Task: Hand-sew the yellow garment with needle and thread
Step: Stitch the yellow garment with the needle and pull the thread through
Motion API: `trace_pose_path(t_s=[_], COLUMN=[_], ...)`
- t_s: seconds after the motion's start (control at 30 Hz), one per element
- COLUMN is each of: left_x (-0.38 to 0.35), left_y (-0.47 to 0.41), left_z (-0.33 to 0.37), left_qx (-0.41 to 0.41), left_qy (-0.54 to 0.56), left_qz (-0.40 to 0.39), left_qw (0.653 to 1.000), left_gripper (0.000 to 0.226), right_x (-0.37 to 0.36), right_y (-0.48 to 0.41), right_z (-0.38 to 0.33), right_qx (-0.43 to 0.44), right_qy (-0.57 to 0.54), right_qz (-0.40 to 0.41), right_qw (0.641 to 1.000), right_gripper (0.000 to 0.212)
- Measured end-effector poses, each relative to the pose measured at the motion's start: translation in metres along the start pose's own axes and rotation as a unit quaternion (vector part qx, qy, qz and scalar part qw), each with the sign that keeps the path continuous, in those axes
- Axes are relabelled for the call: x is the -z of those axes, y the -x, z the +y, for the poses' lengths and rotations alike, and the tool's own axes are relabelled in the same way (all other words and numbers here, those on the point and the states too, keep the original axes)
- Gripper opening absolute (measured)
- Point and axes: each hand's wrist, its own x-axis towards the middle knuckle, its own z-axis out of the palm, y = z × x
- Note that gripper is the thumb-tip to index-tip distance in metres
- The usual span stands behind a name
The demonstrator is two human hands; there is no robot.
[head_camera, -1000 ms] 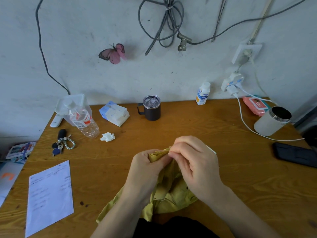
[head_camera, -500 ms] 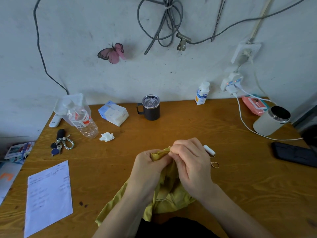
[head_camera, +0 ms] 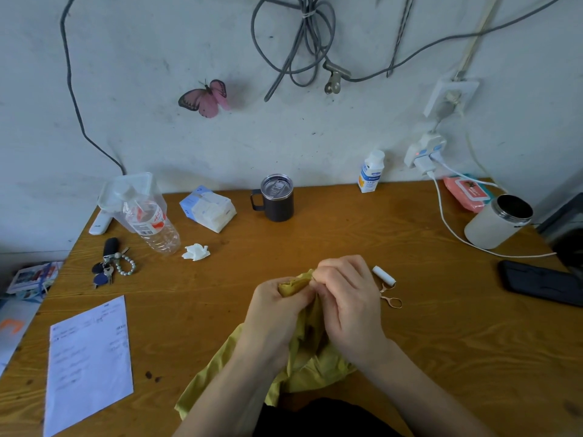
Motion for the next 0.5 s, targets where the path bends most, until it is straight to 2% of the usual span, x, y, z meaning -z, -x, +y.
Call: trace_pose_path(t_s=[0.1,0.23,0.33,0.4,0.5], left_x=[0.0007,0.0017,-0.0013,-0.0011,0.0006], left_y=[-0.0006,-0.0054,-0.0037,-0.0032,-0.0038], left_z=[0.0009,0.0001,-0.0019,-0.0037,-0.0052], left_qx=[0.039,0.093,0.134,0.127,0.077], left_qy=[0.017,0.049,0.071,0.09,0.077], left_qz=[0.002,0.015,0.008,-0.003,0.013], left_qw=[0.999,0.994,0.988,0.988,0.994], left_gripper=[0.04,0.016,0.013,0.021,0.03], right_x=[-0.0018,-0.003,-0.0055,-0.0069,-0.0051], right_y=[-0.0009,-0.0022,-0.0029,-0.002,-0.0009], right_z=[0.0018,0.0058,0.005,0.0042,-0.0002], right_qx=[0.044,0.088,0.112,0.079,-0.077], right_qy=[0.019,0.036,0.017,-0.009,-0.113], right_qz=[0.017,0.028,0.025,0.014,0.001], right_qw=[0.999,0.995,0.993,0.997,0.991], right_gripper=[0.018,0.018,0.011,0.01,0.019])
